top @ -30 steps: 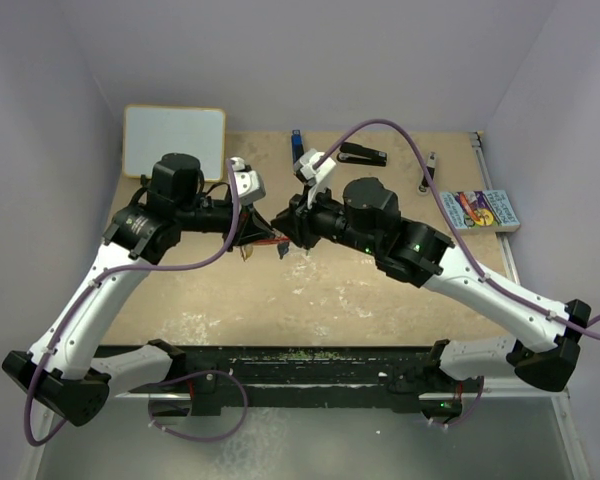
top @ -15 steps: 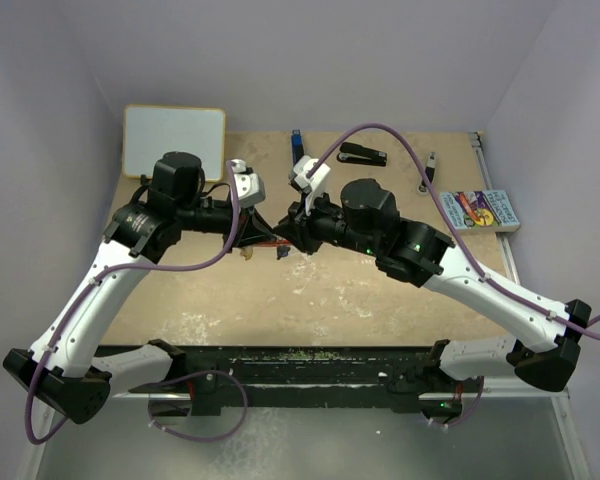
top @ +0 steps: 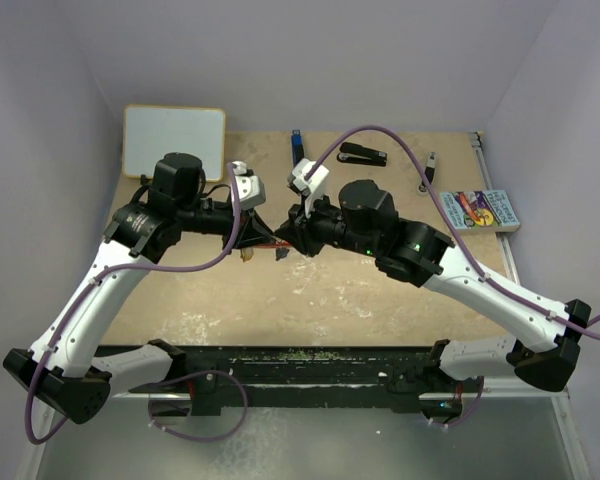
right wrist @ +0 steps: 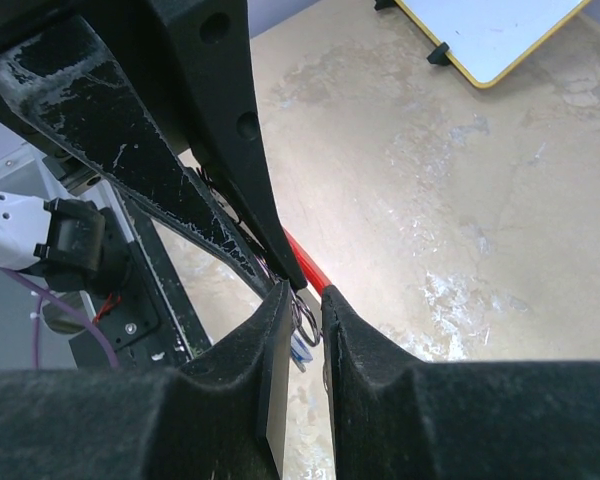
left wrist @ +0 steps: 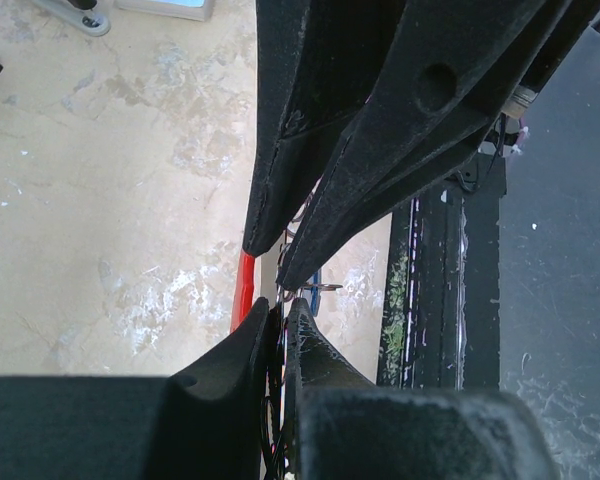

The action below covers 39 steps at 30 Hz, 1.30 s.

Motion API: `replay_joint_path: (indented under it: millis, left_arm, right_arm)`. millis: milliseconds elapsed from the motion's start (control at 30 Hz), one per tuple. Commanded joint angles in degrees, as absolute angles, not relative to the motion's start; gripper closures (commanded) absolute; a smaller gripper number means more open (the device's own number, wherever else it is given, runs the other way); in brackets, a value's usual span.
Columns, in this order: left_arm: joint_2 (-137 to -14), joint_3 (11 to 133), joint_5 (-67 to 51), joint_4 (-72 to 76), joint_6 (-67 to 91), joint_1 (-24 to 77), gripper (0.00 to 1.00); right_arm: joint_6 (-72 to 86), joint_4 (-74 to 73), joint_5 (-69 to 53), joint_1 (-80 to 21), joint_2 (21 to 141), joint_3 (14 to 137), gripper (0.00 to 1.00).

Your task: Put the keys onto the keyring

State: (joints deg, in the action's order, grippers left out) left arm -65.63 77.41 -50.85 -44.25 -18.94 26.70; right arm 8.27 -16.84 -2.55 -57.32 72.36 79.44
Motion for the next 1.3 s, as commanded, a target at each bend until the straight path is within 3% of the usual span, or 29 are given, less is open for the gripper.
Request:
replay_joint_path:
  millis: [0,633,1267]
  left_arm:
    - [-65.2,80.2,-53.0,-42.2,-20.5,26.6,0.96]
    - [-64.8,80.3,-54.4,-43.6,-22.3,26.6,0.96]
    - [-64.8,80.9,-61.0,-47.0,-26.1,26.6,0.96]
  right_arm:
    - [7.5,-16.8,-3.2,-57.2,71.9,80.0,0.78]
    - [6.6,-20.3,-5.5,-57.2,70.4,79.1,0.72]
    - [5.4,-17.7,-9.1,-57.2,73.3,80.4,0.76]
